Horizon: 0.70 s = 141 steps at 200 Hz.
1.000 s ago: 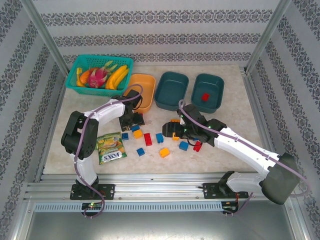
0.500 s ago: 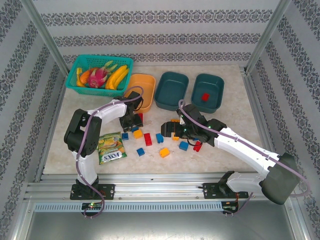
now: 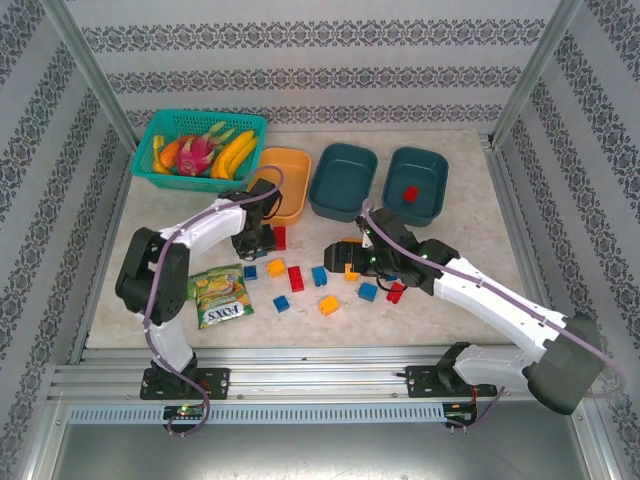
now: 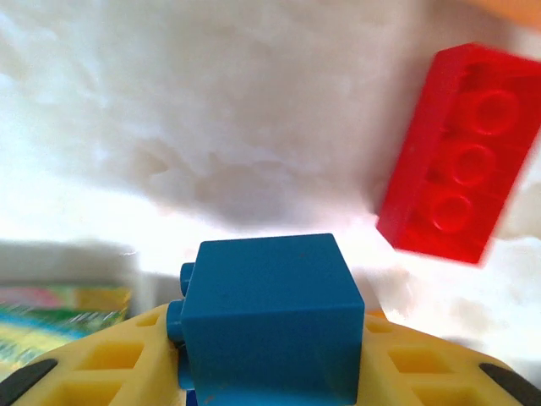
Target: Sort the legos into containers by color
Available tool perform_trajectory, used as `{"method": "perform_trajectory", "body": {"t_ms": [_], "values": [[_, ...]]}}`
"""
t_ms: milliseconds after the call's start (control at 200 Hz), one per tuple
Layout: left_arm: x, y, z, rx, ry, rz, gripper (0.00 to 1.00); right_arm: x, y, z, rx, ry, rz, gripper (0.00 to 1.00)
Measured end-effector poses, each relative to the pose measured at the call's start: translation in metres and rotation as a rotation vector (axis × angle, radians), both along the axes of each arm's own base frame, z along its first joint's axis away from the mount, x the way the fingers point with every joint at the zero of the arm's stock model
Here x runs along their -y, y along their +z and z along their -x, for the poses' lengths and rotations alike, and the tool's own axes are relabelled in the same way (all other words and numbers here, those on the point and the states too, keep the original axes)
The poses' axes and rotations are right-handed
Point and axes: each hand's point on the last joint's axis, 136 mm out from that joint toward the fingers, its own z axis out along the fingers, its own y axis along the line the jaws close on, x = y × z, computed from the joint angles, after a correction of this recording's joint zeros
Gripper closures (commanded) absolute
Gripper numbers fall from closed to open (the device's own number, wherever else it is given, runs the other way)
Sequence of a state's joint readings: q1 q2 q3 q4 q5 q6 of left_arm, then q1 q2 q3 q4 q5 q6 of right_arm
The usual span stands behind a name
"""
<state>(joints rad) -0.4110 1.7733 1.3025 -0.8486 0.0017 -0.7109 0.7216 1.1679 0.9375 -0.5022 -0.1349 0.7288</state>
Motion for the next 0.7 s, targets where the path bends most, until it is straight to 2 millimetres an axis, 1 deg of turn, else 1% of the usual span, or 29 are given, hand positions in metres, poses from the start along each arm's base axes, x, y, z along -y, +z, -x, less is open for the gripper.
{"method": "perform_trajectory", "body": {"t_ms": [80,130,195,255,330,370,435,550,610,615,704], "values": [[0.001,0.032,-0.007,0.058,-0.028,0.005,0.56,0.001,0.020,-0.006,0.048,-0.026,-0.040,0.06],[0.006,0.055,-0.020,0.110,-0.050,0.020,0.56,0.001,0.032,-0.011,0.077,-0.049,-0.072,0.06],[0.014,0.079,-0.038,0.171,-0.078,0.036,0.56,0.002,0.046,-0.021,0.109,-0.088,-0.114,0.06],[0.022,0.095,-0.058,0.219,-0.102,0.047,0.56,0.004,0.055,-0.030,0.126,-0.128,-0.149,0.06],[0.032,0.103,-0.082,0.248,-0.126,0.049,0.56,0.009,0.061,-0.041,0.135,-0.180,-0.183,0.05],[0.037,0.101,-0.095,0.254,-0.137,0.047,0.56,0.012,0.064,-0.047,0.140,-0.205,-0.195,0.06],[0.044,0.092,-0.117,0.251,-0.149,0.040,0.56,0.017,0.068,-0.053,0.147,-0.237,-0.210,0.05],[0.051,0.063,-0.157,0.238,-0.161,0.016,0.57,0.023,0.078,-0.062,0.164,-0.274,-0.233,0.05],[0.051,0.049,-0.170,0.228,-0.162,0.007,0.56,0.026,0.082,-0.066,0.171,-0.287,-0.242,0.05],[0.051,0.046,-0.172,0.224,-0.162,0.005,0.56,0.026,0.082,-0.066,0.171,-0.289,-0.242,0.05],[0.046,0.024,-0.184,0.199,-0.152,-0.010,0.56,0.031,0.083,-0.068,0.171,-0.304,-0.244,0.05]]}}
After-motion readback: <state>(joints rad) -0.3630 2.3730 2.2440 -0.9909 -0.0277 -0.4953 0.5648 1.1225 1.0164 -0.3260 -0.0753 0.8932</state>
